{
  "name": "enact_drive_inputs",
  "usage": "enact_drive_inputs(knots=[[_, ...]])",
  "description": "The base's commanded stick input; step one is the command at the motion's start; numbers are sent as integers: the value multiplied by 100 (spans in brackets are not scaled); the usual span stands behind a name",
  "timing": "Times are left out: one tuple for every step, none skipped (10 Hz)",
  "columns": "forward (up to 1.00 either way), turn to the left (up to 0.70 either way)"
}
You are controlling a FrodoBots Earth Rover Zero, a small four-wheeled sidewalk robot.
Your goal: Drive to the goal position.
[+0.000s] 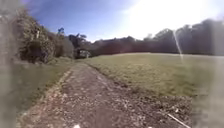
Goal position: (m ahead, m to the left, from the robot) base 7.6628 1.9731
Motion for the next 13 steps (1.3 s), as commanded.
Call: enact_drive_inputs(knots=[[70, 28], [70, 35], [70, 35], [70, 35], [70, 35], [70, 35], [70, 12], [70, 0], [70, 0], [70, 0], [70, 0], [70, 0], [70, 0]])
